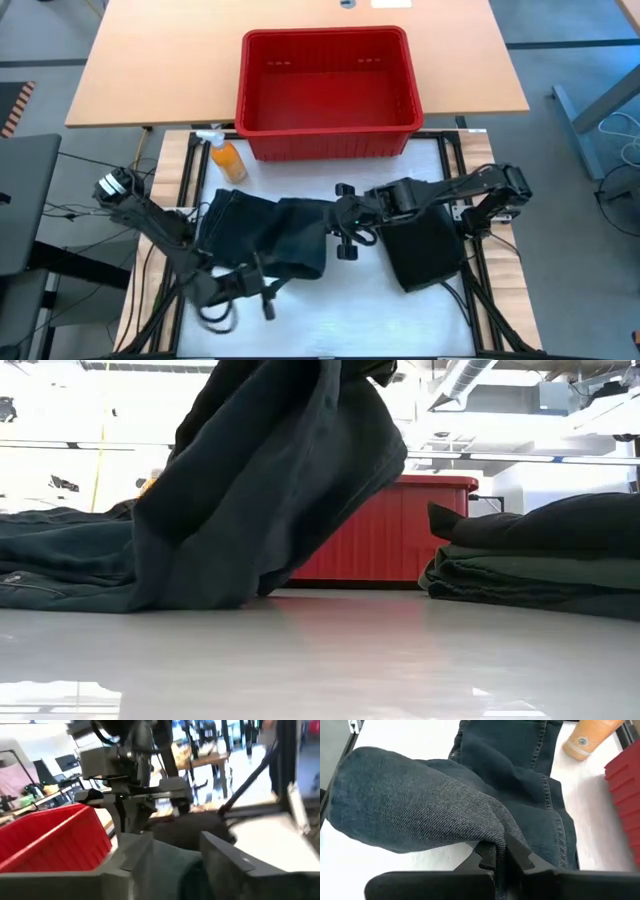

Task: Fold laundry
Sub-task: Fold the dark blue jeans

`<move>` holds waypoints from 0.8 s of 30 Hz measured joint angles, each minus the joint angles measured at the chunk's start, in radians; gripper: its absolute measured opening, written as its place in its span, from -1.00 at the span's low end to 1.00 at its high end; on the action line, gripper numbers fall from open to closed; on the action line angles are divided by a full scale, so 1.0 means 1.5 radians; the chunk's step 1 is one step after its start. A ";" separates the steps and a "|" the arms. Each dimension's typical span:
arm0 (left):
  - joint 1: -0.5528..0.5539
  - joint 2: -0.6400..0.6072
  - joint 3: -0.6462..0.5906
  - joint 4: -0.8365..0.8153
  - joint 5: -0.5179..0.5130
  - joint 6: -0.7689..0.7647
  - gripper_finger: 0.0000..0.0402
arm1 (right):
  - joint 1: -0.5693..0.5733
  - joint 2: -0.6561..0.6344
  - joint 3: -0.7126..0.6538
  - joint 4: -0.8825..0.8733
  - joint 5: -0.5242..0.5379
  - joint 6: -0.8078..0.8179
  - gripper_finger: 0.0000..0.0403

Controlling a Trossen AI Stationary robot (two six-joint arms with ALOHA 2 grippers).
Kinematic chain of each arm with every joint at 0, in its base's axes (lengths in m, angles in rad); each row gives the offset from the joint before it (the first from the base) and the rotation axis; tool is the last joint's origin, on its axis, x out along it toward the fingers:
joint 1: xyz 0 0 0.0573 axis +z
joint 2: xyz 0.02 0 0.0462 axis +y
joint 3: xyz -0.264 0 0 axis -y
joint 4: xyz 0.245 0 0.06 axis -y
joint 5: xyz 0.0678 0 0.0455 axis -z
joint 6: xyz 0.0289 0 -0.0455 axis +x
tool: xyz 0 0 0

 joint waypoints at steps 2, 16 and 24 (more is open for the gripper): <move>0.032 0.001 0.032 -0.095 0.049 -0.029 -0.09 | 0.000 0.000 0.000 0.000 0.000 0.001 -0.86; 0.042 0.072 0.163 -0.437 0.027 -0.002 0.32 | -0.002 -0.001 0.000 -0.001 0.000 -0.002 -0.86; 0.073 0.110 0.164 -0.453 -0.038 -0.009 0.32 | -0.005 -0.001 -0.001 0.006 0.000 -0.003 -0.85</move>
